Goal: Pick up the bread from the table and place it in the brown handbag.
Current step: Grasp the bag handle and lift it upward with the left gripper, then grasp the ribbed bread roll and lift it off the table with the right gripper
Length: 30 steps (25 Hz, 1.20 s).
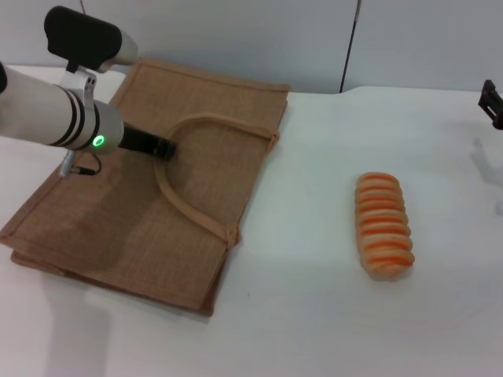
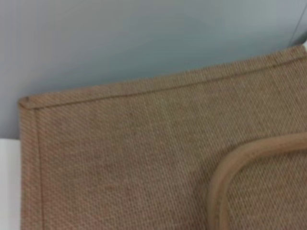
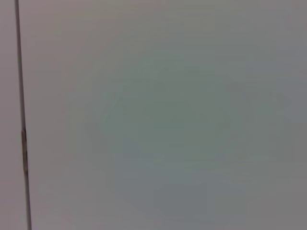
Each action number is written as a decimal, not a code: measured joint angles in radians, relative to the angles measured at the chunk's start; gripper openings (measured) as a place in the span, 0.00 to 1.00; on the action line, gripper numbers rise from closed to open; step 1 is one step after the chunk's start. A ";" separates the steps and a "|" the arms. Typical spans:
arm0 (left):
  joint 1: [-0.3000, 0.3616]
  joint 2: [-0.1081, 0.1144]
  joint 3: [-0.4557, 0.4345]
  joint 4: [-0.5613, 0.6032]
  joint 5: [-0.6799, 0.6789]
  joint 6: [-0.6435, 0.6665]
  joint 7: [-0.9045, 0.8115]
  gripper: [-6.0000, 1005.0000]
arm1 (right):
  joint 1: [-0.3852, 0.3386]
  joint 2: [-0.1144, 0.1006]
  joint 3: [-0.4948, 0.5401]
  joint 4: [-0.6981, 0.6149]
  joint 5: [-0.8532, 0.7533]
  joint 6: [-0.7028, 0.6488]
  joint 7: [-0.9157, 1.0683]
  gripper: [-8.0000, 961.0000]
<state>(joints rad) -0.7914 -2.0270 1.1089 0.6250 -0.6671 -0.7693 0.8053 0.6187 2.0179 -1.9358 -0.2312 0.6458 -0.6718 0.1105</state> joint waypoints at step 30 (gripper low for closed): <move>0.124 -0.002 -0.001 0.886 0.015 -0.482 -0.100 0.13 | -0.135 -0.032 -0.156 -0.452 -0.181 0.330 -0.013 0.83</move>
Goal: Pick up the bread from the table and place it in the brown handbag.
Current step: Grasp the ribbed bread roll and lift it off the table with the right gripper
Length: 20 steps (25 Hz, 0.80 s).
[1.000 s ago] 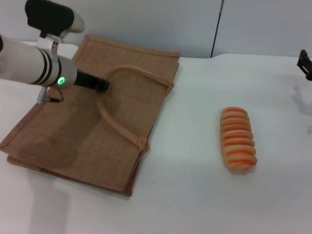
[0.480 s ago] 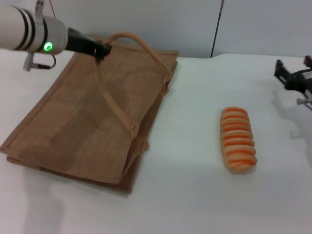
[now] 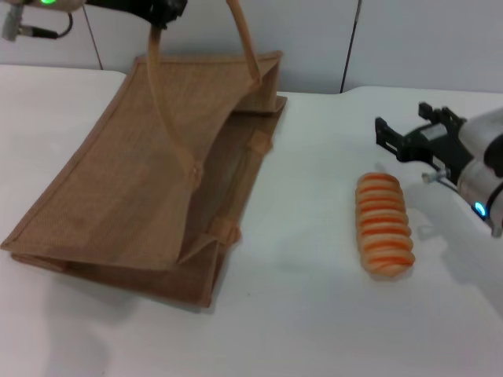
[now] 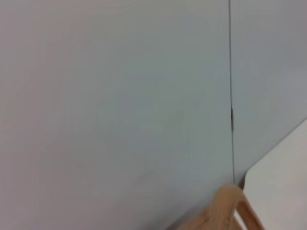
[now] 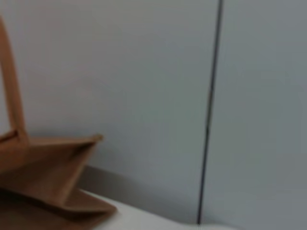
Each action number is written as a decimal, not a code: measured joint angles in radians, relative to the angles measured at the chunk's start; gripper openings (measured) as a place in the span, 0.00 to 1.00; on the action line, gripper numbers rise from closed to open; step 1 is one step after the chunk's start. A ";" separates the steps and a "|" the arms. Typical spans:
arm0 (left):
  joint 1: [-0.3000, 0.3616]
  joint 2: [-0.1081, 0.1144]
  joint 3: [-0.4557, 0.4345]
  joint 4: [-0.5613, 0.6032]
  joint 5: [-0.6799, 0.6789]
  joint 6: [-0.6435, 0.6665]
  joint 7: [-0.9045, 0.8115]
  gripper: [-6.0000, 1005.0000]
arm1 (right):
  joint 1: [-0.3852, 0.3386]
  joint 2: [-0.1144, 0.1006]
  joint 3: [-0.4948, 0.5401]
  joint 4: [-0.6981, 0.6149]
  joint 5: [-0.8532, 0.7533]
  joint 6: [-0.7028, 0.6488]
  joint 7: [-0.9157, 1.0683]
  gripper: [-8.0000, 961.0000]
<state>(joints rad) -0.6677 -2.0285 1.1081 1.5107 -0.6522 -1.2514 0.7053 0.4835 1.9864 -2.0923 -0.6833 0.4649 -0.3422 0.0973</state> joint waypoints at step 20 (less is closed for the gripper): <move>-0.020 -0.002 0.001 0.168 0.033 -0.089 -0.042 0.13 | -0.160 -0.013 0.190 -0.779 -0.135 1.019 -0.110 0.83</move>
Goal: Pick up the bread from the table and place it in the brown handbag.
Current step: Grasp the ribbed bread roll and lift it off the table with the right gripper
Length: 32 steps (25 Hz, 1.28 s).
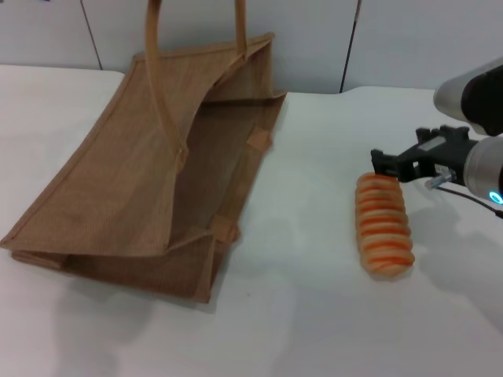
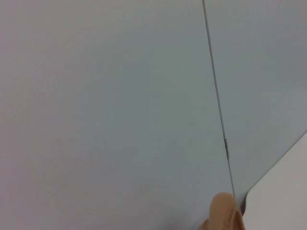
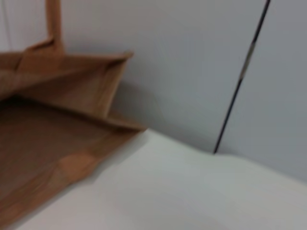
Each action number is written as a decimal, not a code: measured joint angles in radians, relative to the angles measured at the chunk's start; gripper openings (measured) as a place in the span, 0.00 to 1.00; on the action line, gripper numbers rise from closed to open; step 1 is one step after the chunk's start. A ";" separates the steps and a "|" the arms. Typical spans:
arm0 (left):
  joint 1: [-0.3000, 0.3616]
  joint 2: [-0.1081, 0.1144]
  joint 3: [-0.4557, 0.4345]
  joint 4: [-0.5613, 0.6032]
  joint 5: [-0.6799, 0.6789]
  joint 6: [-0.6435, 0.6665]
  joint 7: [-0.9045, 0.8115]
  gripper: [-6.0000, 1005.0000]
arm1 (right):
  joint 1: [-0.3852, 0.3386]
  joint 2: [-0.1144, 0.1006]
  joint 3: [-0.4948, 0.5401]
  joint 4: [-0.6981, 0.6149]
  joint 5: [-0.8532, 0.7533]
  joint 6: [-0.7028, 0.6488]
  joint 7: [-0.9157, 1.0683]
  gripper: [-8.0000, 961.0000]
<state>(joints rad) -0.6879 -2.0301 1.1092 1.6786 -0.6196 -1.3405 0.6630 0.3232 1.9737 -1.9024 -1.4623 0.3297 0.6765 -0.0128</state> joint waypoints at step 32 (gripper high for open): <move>-0.036 0.000 0.042 0.032 0.117 -0.036 -0.035 0.13 | 0.114 0.048 0.107 0.104 0.215 0.335 -0.063 0.86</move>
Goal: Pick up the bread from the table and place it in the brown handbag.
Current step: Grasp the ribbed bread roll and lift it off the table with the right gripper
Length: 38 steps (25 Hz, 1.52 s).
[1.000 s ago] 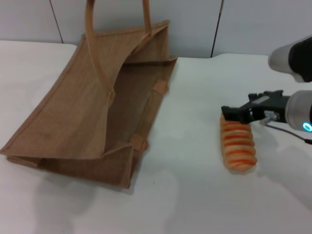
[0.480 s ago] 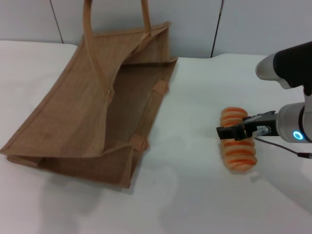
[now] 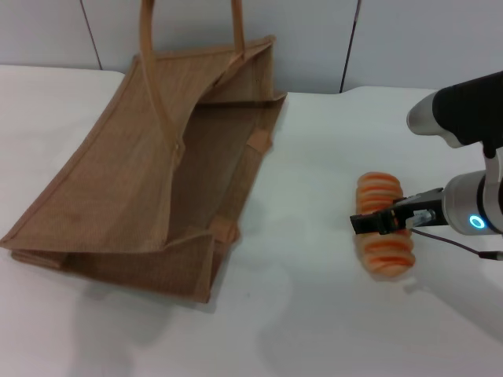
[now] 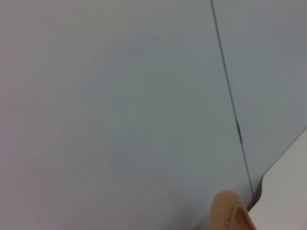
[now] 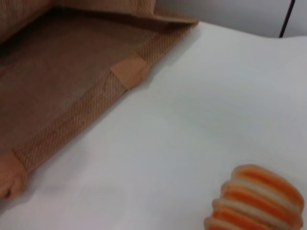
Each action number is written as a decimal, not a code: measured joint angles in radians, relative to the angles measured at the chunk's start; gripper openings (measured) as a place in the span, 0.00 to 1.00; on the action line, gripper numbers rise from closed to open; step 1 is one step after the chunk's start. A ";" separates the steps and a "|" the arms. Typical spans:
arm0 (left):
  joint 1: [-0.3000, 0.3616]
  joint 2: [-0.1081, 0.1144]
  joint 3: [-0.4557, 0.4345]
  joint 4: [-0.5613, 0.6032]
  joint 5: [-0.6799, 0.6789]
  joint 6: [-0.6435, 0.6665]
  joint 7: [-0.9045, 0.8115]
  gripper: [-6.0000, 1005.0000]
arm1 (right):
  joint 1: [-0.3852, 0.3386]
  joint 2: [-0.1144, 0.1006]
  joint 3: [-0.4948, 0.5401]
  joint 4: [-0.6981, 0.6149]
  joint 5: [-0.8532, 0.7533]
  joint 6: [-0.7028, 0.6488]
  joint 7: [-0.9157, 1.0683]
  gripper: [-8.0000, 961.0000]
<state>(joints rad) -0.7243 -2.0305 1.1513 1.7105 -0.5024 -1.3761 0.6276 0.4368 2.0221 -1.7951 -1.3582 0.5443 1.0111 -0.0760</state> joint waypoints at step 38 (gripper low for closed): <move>-0.015 0.000 0.031 -0.006 0.077 -0.017 -0.010 0.13 | 0.058 0.000 0.041 -0.022 -0.034 0.151 0.060 0.86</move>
<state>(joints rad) -0.7398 -2.0300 1.1828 1.7048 -0.4249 -1.3930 0.6175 0.4948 2.0221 -1.7541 -1.3801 0.5099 1.1620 -0.0162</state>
